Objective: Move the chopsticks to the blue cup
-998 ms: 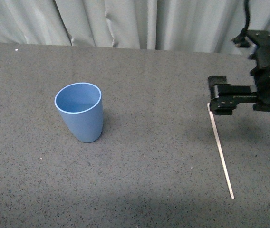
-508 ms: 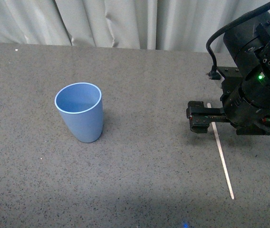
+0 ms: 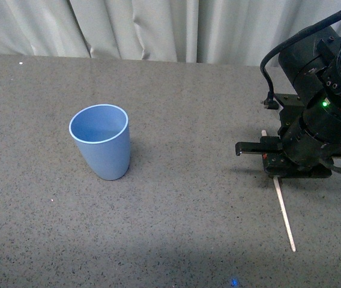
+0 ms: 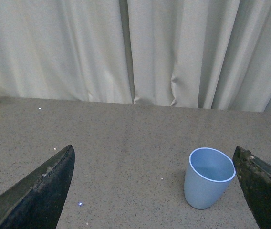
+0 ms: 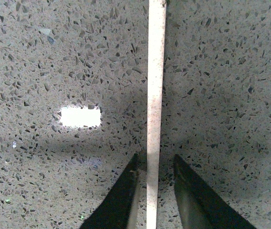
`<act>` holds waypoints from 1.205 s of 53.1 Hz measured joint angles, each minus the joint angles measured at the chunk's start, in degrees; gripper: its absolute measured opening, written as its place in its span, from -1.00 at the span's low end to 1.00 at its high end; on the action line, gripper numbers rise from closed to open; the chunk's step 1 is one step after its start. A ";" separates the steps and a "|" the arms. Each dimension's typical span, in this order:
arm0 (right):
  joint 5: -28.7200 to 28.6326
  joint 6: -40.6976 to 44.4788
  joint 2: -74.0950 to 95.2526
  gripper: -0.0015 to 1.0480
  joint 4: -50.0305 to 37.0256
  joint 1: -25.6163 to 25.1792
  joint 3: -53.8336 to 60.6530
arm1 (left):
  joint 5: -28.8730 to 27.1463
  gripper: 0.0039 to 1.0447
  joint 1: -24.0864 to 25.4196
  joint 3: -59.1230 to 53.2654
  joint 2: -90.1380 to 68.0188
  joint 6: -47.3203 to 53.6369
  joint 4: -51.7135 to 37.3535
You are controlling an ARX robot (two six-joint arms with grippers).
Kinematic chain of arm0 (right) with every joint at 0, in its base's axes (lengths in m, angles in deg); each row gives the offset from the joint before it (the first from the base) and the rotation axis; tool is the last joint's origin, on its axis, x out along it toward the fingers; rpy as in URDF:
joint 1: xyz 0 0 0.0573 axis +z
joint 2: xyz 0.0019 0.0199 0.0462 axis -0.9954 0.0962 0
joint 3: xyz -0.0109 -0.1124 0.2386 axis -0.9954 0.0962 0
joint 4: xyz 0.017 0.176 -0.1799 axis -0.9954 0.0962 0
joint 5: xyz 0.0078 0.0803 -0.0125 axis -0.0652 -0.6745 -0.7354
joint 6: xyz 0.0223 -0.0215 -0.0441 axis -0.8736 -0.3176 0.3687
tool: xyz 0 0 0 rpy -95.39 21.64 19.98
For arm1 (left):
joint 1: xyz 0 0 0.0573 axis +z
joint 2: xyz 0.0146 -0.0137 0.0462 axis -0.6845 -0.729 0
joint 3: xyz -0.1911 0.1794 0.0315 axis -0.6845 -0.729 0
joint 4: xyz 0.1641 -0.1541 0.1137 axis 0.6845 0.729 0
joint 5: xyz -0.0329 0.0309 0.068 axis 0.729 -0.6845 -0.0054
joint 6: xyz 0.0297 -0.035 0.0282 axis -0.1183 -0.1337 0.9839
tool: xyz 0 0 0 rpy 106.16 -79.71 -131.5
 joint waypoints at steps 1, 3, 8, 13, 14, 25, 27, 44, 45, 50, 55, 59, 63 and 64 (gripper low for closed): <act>-0.13 -0.02 0.00 -0.69 -0.02 0.00 0.00 | 0.00 0.88 0.00 0.00 0.00 0.00 0.00; -1.09 -0.04 0.00 -0.86 -0.02 -0.11 0.00 | 0.00 0.88 0.00 0.00 0.02 0.00 0.00; -1.51 0.20 -0.15 -0.98 -1.14 -0.46 0.20 | 0.00 0.88 0.00 0.00 0.00 0.02 0.00; -2.54 0.42 -1.25 -0.98 -3.34 -0.55 1.53 | 0.00 0.88 0.00 0.00 0.02 0.00 0.00; -2.89 0.46 -1.86 -0.98 -4.22 -0.57 2.14 | 0.00 0.88 0.00 0.00 0.00 0.00 0.00; -7.08 5.53 -15.82 -0.98 -25.24 1.66 10.51 | 0.00 0.88 0.00 0.00 0.00 0.02 0.00; -8.11 7.17 -18.21 -0.98 -29.42 2.47 11.56 | 0.00 0.88 0.00 0.00 0.00 0.02 0.00; -21.99 11.93 -22.43 -0.98 -54.77 11.02 15.80 | 0.00 0.88 0.00 0.00 0.00 0.00 0.00; -22.51 11.96 -21.99 -0.98 -55.82 11.54 15.82 | 0.00 0.88 0.00 0.00 0.00 0.00 0.00; -24.79 11.91 -20.15 -0.98 -59.91 13.51 15.65 | 0.00 0.88 0.00 0.00 0.02 0.00 0.00; -26.43 11.76 -17.77 -0.98 -63.10 15.28 14.51 | 0.00 0.88 0.00 0.00 0.00 0.00 0.00; -27.23 11.13 -15.82 -0.98 -65.07 16.46 13.38 | 0.00 0.88 0.00 0.00 0.02 0.02 0.00; -27.74 10.03 -13.05 -0.98 -67.25 17.94 11.43 | 0.00 0.88 0.00 0.00 0.00 0.02 0.00; -27.93 9.86 -12.48 -0.98 -67.58 18.21 10.99 | 0.00 0.88 0.00 0.00 0.00 0.00 0.00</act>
